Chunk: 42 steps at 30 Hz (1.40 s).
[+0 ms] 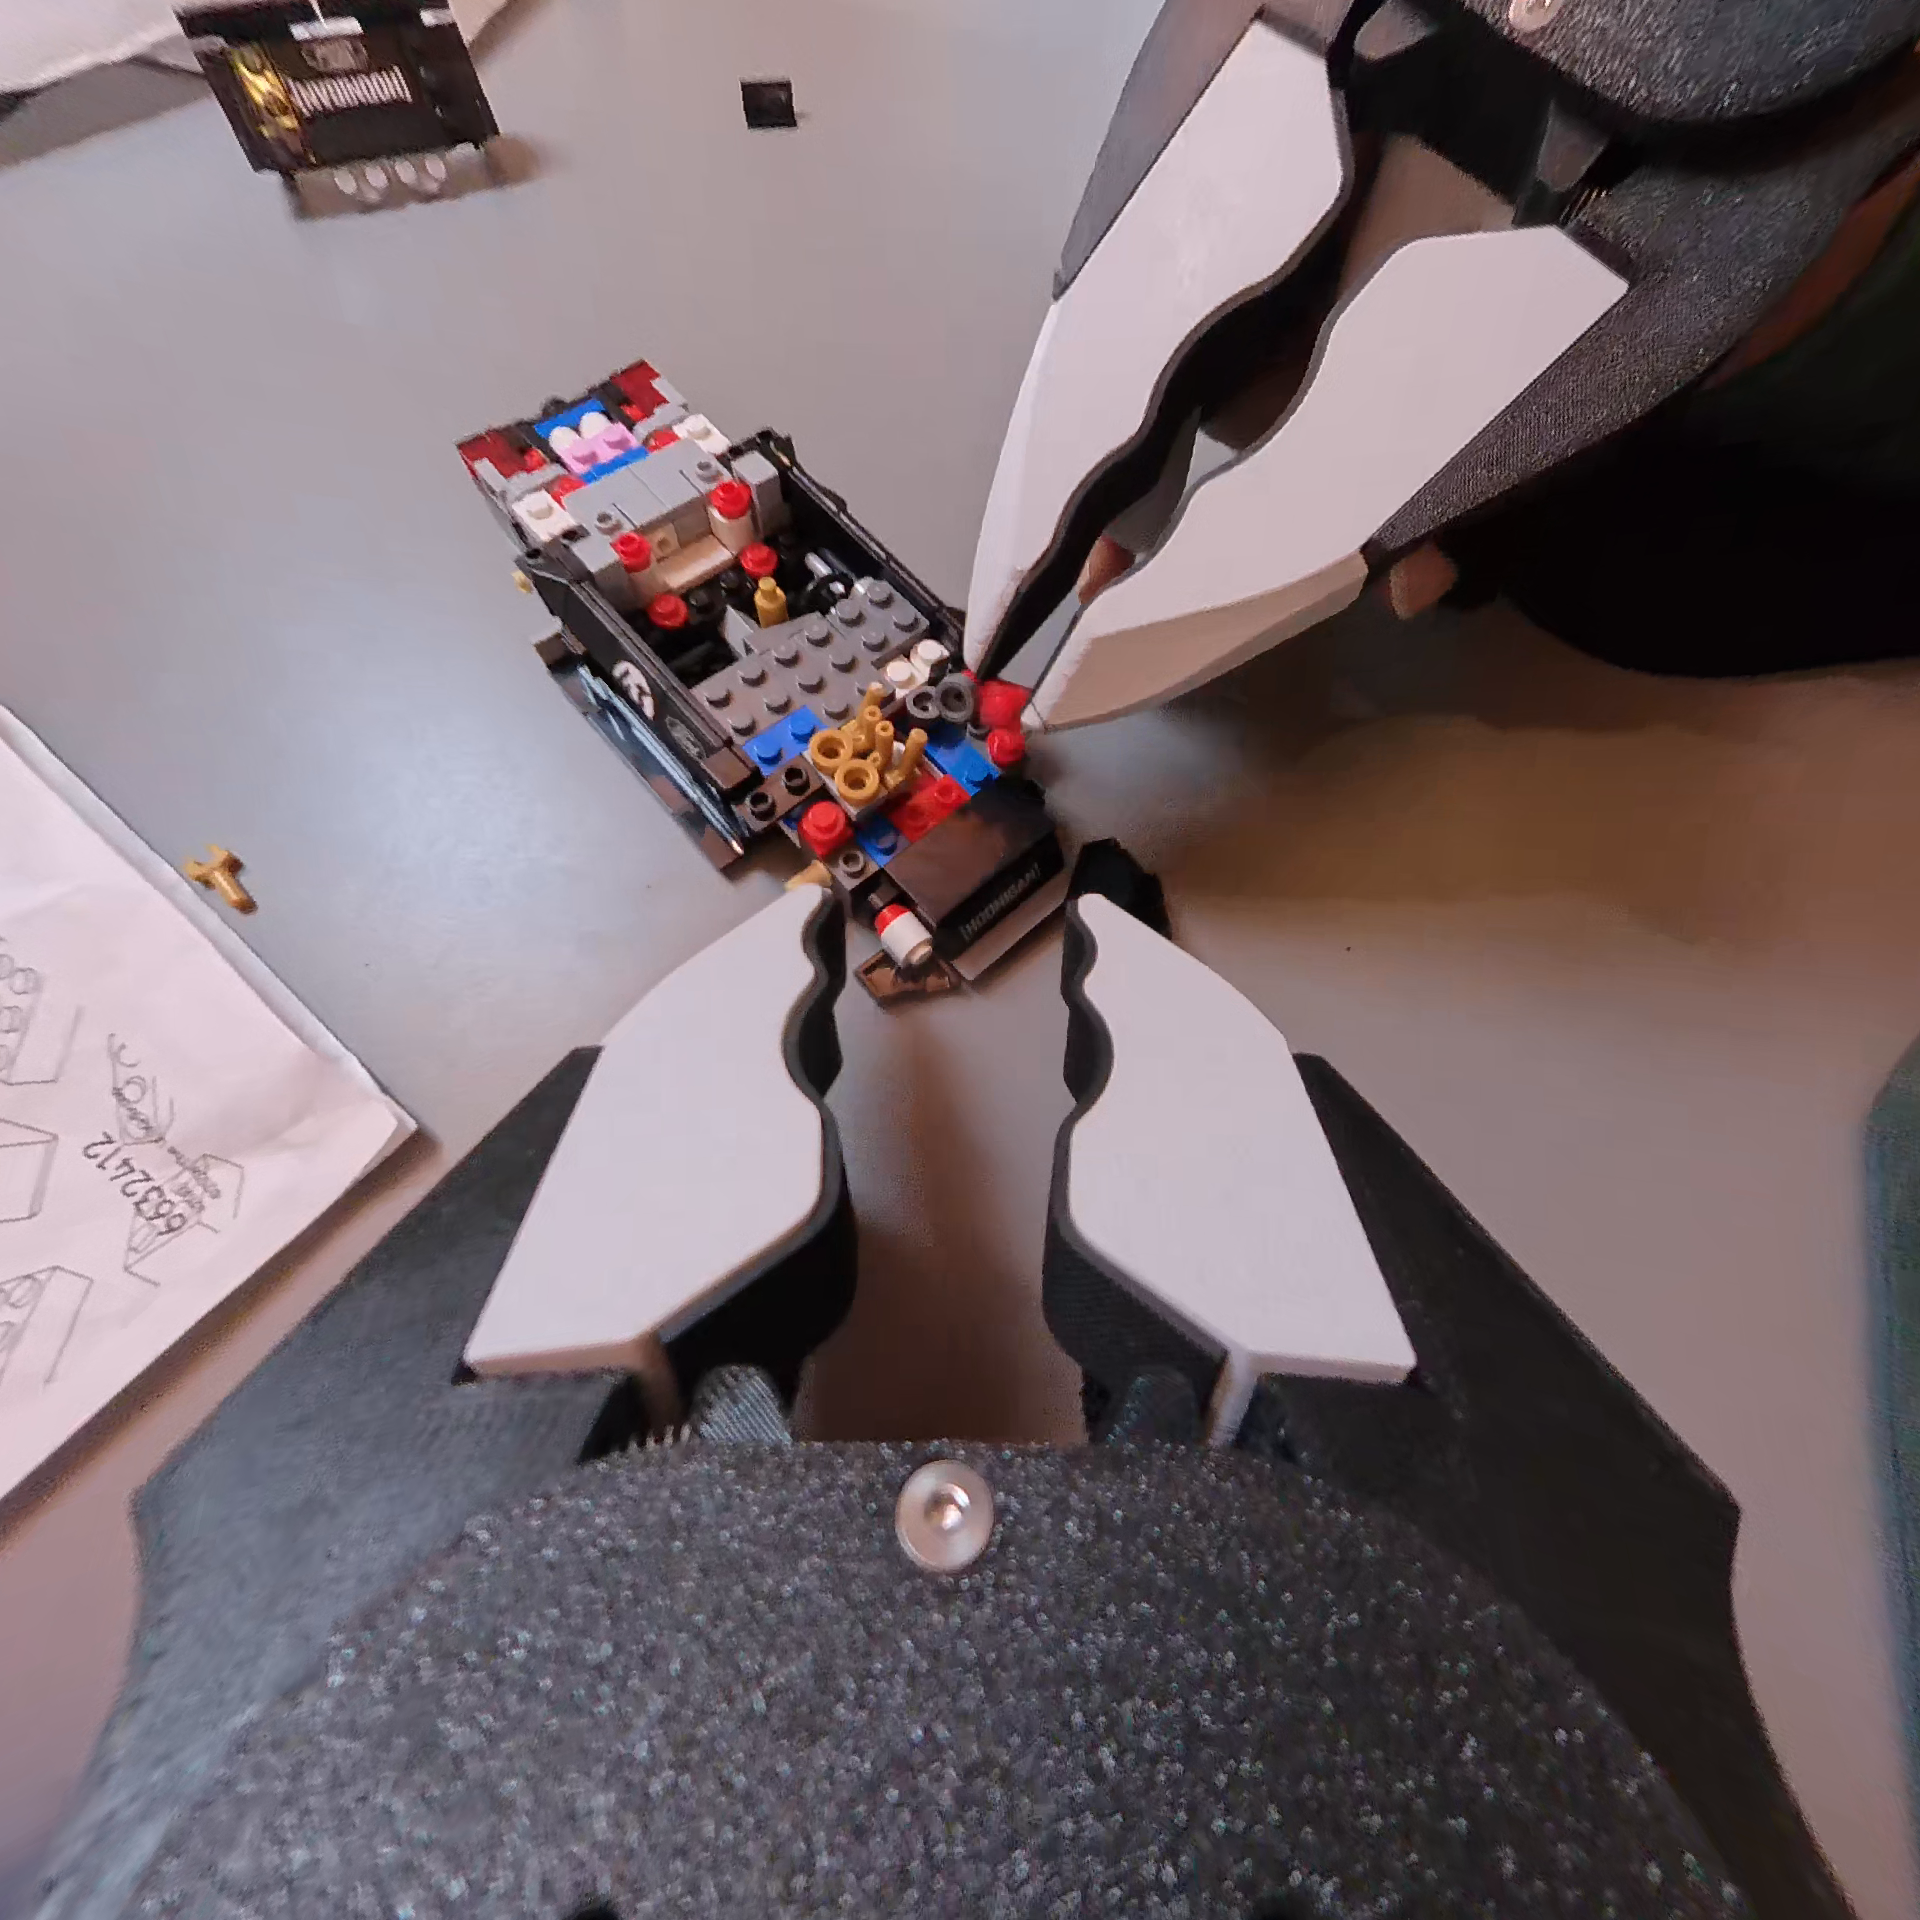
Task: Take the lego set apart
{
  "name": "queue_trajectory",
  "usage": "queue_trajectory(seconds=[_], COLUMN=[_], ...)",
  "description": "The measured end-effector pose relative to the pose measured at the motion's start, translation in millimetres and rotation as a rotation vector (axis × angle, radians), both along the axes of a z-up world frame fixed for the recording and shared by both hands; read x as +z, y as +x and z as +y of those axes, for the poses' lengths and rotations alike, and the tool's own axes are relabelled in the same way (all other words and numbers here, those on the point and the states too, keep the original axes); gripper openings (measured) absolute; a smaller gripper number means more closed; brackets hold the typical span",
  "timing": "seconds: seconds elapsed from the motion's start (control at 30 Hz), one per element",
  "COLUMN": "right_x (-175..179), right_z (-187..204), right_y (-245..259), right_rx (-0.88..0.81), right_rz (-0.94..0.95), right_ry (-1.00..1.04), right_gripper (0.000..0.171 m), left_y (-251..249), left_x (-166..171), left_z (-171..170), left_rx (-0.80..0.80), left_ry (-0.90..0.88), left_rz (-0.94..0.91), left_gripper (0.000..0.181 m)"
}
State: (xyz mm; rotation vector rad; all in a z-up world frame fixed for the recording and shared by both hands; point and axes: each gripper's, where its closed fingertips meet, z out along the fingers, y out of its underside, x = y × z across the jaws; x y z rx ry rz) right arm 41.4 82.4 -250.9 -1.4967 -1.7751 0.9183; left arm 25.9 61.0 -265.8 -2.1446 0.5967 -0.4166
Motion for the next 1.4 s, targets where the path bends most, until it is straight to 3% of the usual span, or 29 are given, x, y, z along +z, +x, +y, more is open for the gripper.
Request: queue_trajectory(seconds=[0.43, 1.4], right_x=[33, 50], right_z=[-41, -56], right_y=[11, 24], right_rx=[0.25, 0.38], right_rz=[0.167, 0.207], right_ry=[-0.235, -0.424], right_gripper=[0.009, 0.009], left_y=[18, 36], left_x=[36, 55], left_z=[-4, -26], left_rx=[-0.119, -0.296], left_ry=[0.188, 0.307], left_rz=[-0.105, -0.121], left_gripper=[0.025, 0.013])
